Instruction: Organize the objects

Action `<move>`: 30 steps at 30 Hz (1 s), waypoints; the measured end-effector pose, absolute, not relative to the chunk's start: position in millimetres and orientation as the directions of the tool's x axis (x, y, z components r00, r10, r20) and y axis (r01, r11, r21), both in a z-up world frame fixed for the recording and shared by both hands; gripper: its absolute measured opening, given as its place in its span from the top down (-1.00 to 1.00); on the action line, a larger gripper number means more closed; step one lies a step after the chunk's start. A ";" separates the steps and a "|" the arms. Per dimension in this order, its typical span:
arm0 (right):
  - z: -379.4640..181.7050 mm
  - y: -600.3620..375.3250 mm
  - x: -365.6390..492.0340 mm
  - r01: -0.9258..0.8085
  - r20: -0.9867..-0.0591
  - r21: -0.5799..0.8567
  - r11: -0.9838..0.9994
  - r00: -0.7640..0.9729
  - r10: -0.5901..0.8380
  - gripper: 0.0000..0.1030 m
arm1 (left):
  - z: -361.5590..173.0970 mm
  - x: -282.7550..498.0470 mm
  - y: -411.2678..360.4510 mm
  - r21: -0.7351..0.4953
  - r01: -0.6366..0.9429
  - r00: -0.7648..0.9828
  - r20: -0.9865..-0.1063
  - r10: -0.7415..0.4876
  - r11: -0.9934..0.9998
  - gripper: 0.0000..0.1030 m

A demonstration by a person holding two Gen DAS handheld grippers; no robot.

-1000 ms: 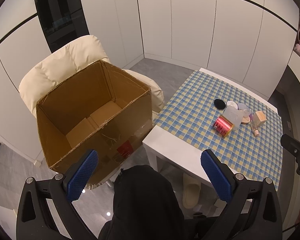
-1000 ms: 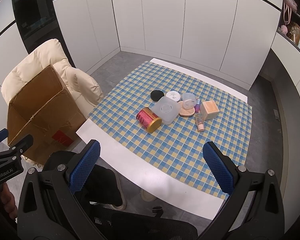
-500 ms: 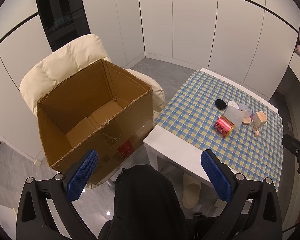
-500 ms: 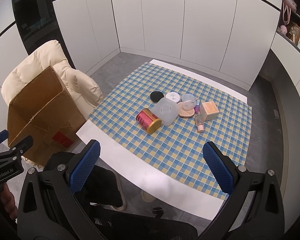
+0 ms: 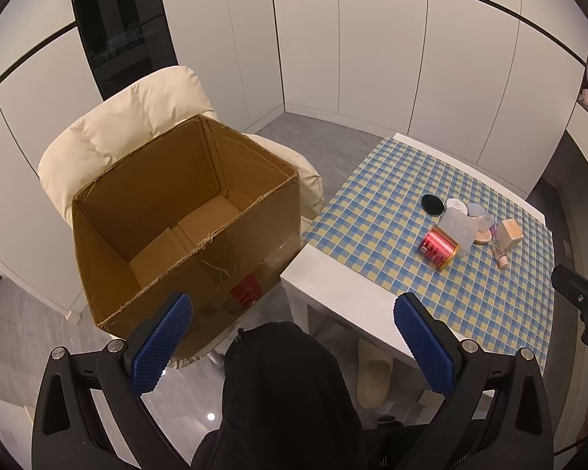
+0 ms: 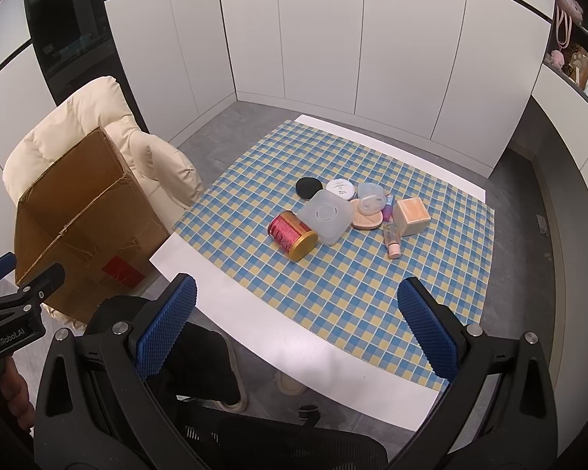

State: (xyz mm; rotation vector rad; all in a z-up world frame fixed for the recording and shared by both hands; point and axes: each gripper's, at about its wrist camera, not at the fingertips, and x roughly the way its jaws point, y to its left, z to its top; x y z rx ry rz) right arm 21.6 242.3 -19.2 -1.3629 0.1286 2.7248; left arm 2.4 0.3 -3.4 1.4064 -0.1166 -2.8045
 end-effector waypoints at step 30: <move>-20.3 241.4 22.4 -0.126 -0.803 0.031 -0.992 -0.594 0.050 -1.00 | -5.0 1.9 2.0 0.056 -0.036 -0.593 -0.804 -0.024 -0.998 -0.99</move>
